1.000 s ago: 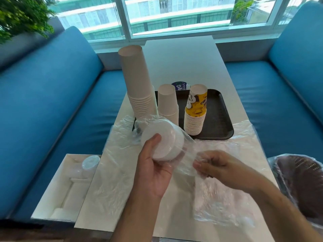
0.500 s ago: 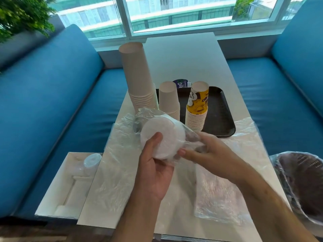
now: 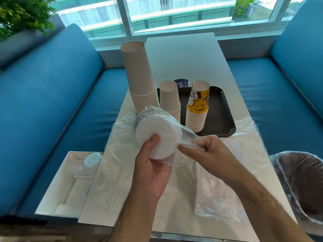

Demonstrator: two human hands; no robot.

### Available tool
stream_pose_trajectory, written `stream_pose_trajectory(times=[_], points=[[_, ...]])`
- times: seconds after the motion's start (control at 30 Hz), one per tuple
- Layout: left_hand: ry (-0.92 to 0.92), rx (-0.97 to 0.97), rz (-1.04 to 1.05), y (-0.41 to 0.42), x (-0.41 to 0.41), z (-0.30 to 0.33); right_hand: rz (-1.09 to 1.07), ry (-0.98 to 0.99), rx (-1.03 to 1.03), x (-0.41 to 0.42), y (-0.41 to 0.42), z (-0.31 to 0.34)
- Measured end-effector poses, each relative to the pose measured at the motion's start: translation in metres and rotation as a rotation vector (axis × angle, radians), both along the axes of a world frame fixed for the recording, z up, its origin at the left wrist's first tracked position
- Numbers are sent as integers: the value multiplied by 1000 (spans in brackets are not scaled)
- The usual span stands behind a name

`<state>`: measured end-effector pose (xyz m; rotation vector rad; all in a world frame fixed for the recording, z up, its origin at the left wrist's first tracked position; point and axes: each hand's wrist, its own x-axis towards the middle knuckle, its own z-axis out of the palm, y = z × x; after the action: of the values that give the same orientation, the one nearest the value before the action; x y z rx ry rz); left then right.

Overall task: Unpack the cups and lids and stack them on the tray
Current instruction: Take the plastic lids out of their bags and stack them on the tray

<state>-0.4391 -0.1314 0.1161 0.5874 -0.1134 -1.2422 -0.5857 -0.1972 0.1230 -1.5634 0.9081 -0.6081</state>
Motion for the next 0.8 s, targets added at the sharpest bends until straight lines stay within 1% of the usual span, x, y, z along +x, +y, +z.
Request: stream_pose_trajectory(times=[0.07,0.17,0.3,0.43,0.53,0.63,0.73,0.8], points=[[-16,13,10,1,0,1,-26,40,41,-2,1,-1],[-34,44,34,2,0,1,-35,117,38,-7,1,-3],[-41,46,8,3,2,3,137,56,102,-17,-3,6],[-91,79,0,4,-3,3,100,91,56,-10,-5,10],[-59,97,4,4,-6,2,112,124,-18,1,4,13],[-32,108,-29,5,-5,2,131,73,-42,2,10,13],[17,70,-50,6,-3,2,152,7,-14,-2,9,11],[36,46,-41,6,-2,4,157,5,-16,-8,6,8]])
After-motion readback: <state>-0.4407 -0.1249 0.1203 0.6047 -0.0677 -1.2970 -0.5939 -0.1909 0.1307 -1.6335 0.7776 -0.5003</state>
